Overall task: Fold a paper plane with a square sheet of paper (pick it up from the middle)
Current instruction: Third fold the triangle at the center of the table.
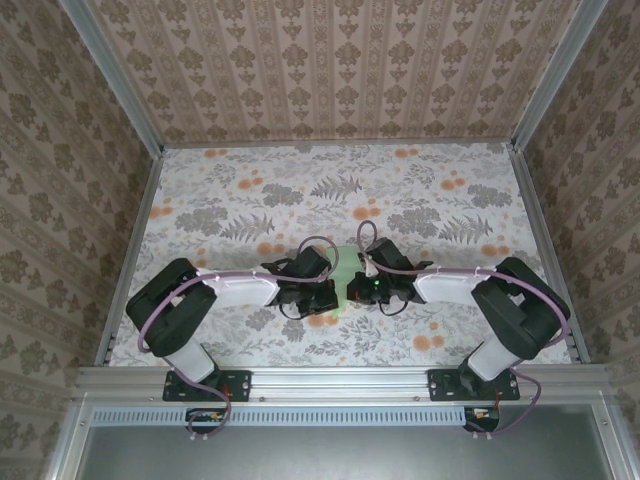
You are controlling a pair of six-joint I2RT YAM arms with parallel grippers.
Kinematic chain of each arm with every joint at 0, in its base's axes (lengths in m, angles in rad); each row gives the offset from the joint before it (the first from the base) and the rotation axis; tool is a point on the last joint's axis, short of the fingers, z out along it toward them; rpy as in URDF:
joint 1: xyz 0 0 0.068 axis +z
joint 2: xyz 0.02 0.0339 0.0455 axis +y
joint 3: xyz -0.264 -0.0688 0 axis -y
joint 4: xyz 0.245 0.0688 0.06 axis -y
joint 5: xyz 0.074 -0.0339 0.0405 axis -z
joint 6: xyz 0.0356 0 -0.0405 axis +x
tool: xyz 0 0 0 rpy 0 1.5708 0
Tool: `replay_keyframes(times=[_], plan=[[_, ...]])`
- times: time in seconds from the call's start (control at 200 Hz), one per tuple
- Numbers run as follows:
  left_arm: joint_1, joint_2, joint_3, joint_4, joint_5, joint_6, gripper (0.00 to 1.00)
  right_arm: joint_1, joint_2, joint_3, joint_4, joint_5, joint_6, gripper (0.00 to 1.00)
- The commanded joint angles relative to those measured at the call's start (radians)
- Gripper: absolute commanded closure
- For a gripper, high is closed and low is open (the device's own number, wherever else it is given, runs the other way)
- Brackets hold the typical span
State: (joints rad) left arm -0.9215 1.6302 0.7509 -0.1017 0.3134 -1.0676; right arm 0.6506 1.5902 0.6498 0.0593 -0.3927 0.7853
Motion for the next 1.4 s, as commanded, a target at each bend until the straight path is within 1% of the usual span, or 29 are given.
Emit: replay_keyframes(times=[0.0, 0.255, 0.475, 0.52, 0.645, 0.82, 0.875, 0.94, 0.99, 1.09, 1.395], plan=[[-0.003, 0.017, 0.004, -0.09, -0.025, 0.035, 1.0, 0.007, 0.045, 0.036, -0.018, -0.013, -0.023, 0.97], [-0.009, -0.036, -0.006, -0.011, -0.012, 0.073, 1.0, 0.006, 0.062, 0.047, -0.016, -0.018, -0.018, 0.97], [-0.013, -0.054, -0.019, 0.069, 0.006, 0.06, 1.0, 0.006, 0.058, 0.044, -0.017, -0.014, -0.013, 0.97], [-0.013, -0.053, -0.022, 0.083, 0.013, 0.056, 0.98, 0.006, 0.065, 0.044, -0.019, -0.013, -0.011, 0.97], [-0.015, -0.027, -0.024, 0.065, 0.014, 0.048, 0.97, 0.006, 0.087, 0.045, -0.015, -0.014, 0.002, 0.98], [-0.017, 0.021, -0.038, 0.022, 0.007, 0.027, 1.0, 0.004, 0.095, 0.047, -0.016, -0.01, 0.005, 0.98], [-0.018, 0.026, -0.036, -0.019, -0.005, 0.021, 1.0, -0.003, 0.094, 0.048, -0.01, -0.029, -0.005, 0.98], [-0.019, 0.033, -0.029, -0.094, -0.028, 0.015, 1.0, -0.018, 0.088, 0.045, -0.002, -0.039, -0.028, 0.98], [-0.019, 0.037, -0.035, -0.121, -0.037, 0.012, 1.0, -0.027, 0.09, 0.053, -0.013, -0.029, -0.055, 0.98], [-0.017, 0.043, -0.062, -0.117, -0.027, -0.01, 1.0, -0.065, 0.118, 0.076, -0.038, -0.036, -0.093, 0.98], [-0.016, 0.025, -0.101, -0.109, -0.025, -0.028, 1.0, -0.243, 0.179, 0.124, -0.071, -0.029, -0.16, 0.98]])
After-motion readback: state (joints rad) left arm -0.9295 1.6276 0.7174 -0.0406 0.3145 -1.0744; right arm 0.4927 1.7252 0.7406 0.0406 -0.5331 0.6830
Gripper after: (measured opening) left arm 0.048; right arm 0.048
